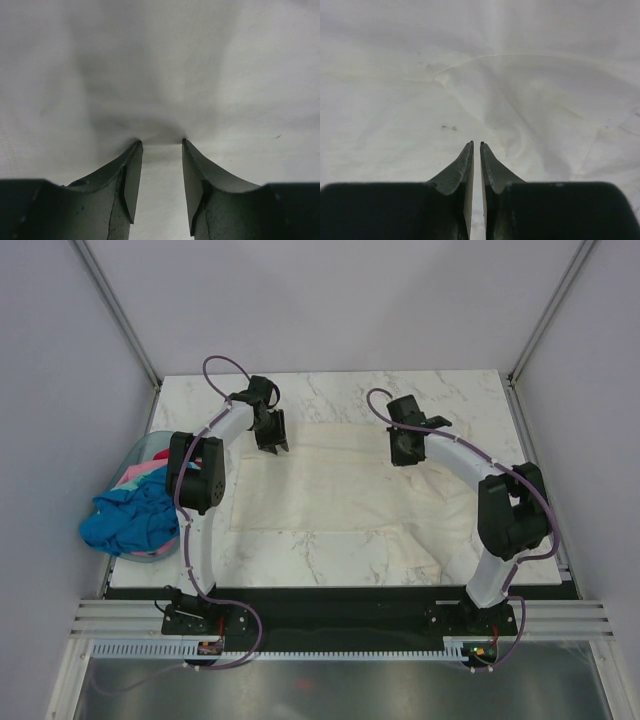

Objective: Fold and stack the t-shirts
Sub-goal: Fold the tshirt

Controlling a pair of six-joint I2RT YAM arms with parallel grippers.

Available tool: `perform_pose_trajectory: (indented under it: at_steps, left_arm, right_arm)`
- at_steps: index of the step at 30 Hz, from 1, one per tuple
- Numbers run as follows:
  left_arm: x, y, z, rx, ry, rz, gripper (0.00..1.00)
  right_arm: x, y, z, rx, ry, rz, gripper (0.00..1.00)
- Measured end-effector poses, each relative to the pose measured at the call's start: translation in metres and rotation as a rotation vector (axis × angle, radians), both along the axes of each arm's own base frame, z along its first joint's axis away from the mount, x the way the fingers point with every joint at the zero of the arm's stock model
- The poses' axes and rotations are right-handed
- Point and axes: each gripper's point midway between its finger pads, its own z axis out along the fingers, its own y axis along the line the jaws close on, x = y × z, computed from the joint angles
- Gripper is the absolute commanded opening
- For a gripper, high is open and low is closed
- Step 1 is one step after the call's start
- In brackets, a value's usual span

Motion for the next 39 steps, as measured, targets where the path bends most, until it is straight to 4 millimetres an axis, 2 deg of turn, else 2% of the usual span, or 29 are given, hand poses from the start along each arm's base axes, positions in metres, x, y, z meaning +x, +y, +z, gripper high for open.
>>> perform_pose_trajectory:
  at_steps: [4, 7, 12, 16, 20, 26, 34, 39]
  left_arm:
    - [0.000, 0.000, 0.000, 0.000, 0.000, 0.000, 0.47]
    - [0.000, 0.000, 0.000, 0.000, 0.000, 0.000, 0.46]
    - [0.000, 0.000, 0.000, 0.000, 0.000, 0.000, 0.46]
    - [0.000, 0.000, 0.000, 0.000, 0.000, 0.000, 0.46]
    - [0.000, 0.000, 0.000, 0.001, 0.001, 0.000, 0.46]
    - [0.000, 0.000, 0.000, 0.002, 0.002, 0.000, 0.46]
    - [0.001, 0.000, 0.000, 0.004, 0.003, 0.001, 0.45]
    - [0.002, 0.000, 0.000, 0.005, 0.002, 0.001, 0.45]
  right_arm:
    - [-0.009, 0.035, -0.003, 0.011, -0.012, 0.121, 0.18]
    - [-0.015, 0.042, -0.009, -0.003, 0.003, 0.156, 0.18]
    - [-0.013, 0.030, -0.023, -0.068, 0.023, 0.148, 0.19]
    - [-0.015, 0.011, -0.034, -0.161, 0.034, 0.117, 0.20]
    - [-0.017, -0.001, -0.037, -0.221, 0.036, 0.099, 0.20]
    - [-0.014, -0.003, -0.039, -0.237, 0.028, 0.090, 0.20]
    - [-0.016, -0.005, -0.057, -0.254, 0.059, 0.092, 0.21]
    - [-0.013, -0.009, -0.056, -0.278, 0.040, 0.076, 0.22]
